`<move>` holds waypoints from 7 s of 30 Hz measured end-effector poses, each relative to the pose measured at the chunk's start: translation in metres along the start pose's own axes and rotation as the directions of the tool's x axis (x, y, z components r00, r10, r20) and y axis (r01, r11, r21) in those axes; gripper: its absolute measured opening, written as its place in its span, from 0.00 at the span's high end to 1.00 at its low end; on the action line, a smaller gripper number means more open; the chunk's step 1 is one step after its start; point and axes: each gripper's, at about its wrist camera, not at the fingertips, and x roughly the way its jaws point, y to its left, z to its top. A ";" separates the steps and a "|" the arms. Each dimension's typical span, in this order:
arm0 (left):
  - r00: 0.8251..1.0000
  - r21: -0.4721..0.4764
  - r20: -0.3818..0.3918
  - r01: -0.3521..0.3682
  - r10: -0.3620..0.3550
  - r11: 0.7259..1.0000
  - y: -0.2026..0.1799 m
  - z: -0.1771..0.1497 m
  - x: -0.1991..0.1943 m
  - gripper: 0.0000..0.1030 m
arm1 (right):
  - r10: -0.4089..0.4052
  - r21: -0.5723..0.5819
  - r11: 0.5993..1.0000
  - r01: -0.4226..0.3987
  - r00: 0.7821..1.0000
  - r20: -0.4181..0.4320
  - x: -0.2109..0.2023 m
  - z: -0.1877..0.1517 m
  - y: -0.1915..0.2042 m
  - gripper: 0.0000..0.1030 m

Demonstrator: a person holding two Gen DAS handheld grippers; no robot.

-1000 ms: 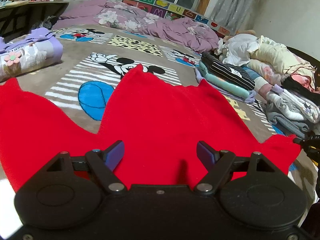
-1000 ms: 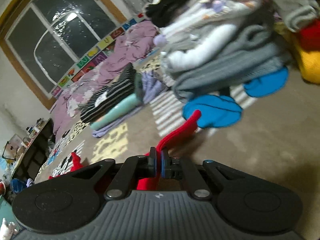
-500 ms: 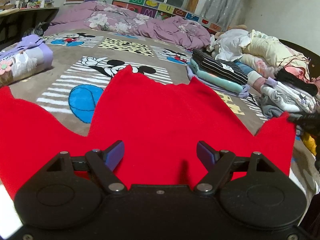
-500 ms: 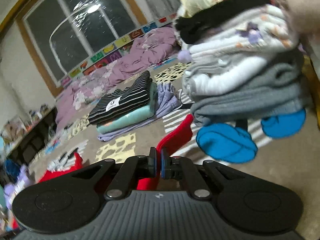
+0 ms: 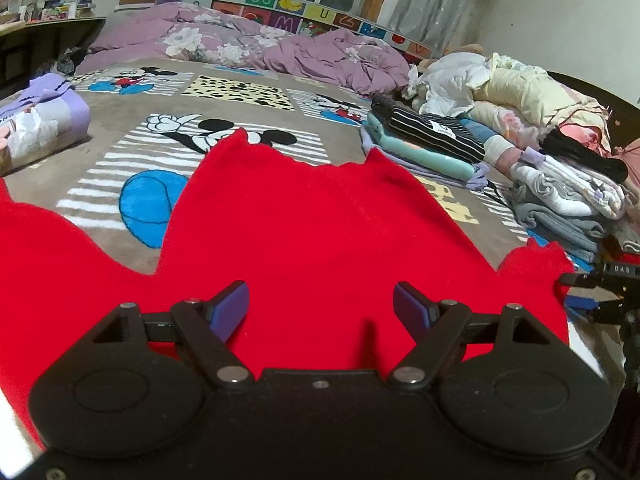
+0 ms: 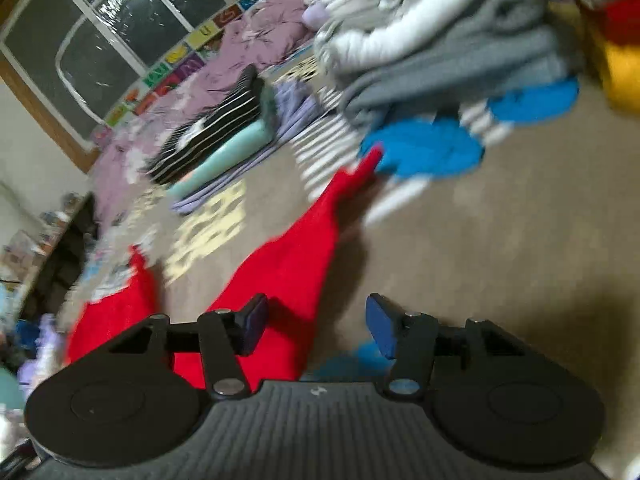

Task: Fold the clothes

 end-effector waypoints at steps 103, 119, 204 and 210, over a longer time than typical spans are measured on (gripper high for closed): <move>0.960 -0.456 -0.251 -0.005 -0.123 0.890 0.139 0.158 0.189 0.52 | 0.201 -0.304 0.902 -0.307 0.921 -0.334 0.247 0.054 0.193 1.00; 0.984 -0.288 -0.148 -0.141 0.102 0.947 0.104 0.071 0.000 0.46 | 0.283 -0.427 0.831 -0.356 0.932 -0.225 0.084 -0.001 0.190 0.79; 0.984 0.515 -0.165 0.139 -0.061 0.846 -0.279 -0.041 0.060 0.52 | 0.280 0.260 0.917 -0.302 0.953 0.120 0.008 0.019 -0.072 0.51; 0.969 0.489 -0.245 0.154 -0.034 0.859 -0.255 -0.066 0.066 0.51 | 0.277 0.191 0.941 -0.281 0.960 0.048 0.040 0.040 -0.058 0.85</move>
